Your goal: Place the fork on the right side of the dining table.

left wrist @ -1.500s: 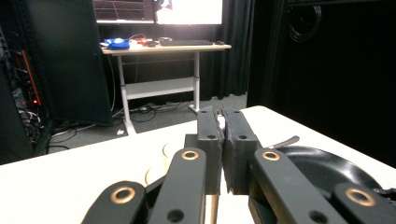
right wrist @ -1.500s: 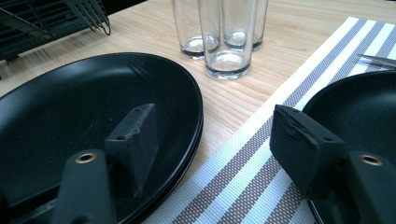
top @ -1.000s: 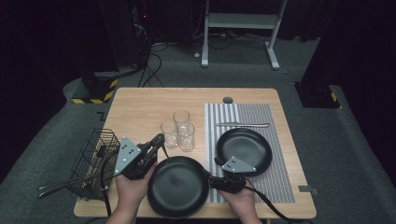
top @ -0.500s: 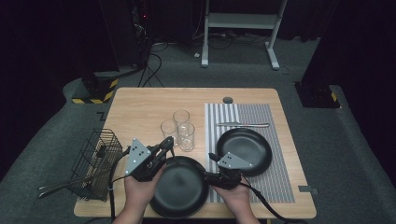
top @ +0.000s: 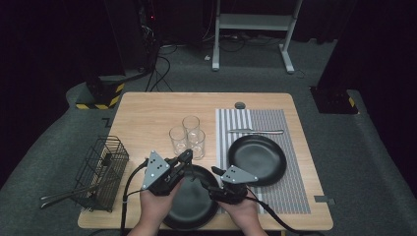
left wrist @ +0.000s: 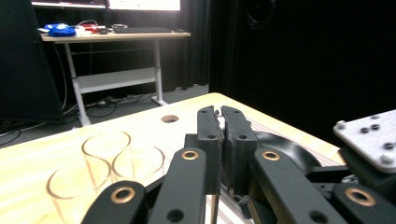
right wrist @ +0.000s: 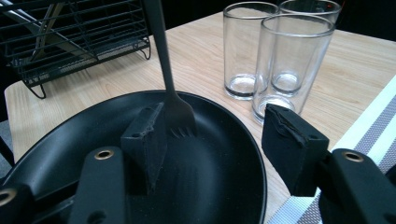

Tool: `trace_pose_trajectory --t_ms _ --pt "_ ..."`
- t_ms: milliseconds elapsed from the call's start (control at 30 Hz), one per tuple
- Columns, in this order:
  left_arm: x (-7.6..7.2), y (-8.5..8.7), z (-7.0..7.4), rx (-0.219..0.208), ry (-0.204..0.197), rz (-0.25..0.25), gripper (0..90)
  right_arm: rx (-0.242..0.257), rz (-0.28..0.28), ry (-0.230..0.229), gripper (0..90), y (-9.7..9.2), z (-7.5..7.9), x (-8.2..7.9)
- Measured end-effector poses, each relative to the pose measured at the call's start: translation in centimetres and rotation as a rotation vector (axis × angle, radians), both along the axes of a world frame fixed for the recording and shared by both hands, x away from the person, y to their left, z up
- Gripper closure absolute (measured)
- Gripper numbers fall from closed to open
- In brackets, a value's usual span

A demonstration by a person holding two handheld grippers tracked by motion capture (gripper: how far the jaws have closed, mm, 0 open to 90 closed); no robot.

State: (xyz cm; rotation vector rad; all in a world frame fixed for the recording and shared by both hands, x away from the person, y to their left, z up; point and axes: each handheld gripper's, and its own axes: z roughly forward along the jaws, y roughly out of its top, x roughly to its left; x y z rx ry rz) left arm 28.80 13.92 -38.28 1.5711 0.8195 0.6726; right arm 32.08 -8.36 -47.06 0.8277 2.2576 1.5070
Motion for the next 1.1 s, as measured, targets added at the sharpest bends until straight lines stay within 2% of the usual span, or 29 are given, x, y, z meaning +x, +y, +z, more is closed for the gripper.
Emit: trace_pose_trajectory --t_ms 367,600,633,833,1100 --pt "-0.3 -1.4 -0.1 -0.003 0.009 -0.039 86.4 0.009 0.023 -0.017 48.2 0.5 -0.1 -0.4" --pt "-0.4 -1.8 0.0 -0.007 0.008 -0.053 86.4 0.016 0.032 -0.040 56.4 0.5 0.0 -0.8" --pt "-0.4 -1.9 0.0 -0.002 0.007 -0.055 86.4 0.023 0.041 -0.039 60.7 0.5 0.0 -0.8" --pt "-0.4 -2.2 0.0 0.006 0.008 -0.057 86.4 0.031 0.049 -0.057 69.9 0.6 0.0 -1.1" --pt "-0.4 -2.4 0.0 0.007 0.014 -0.064 86.4 0.044 0.052 -0.060 78.9 0.5 0.1 -1.1"
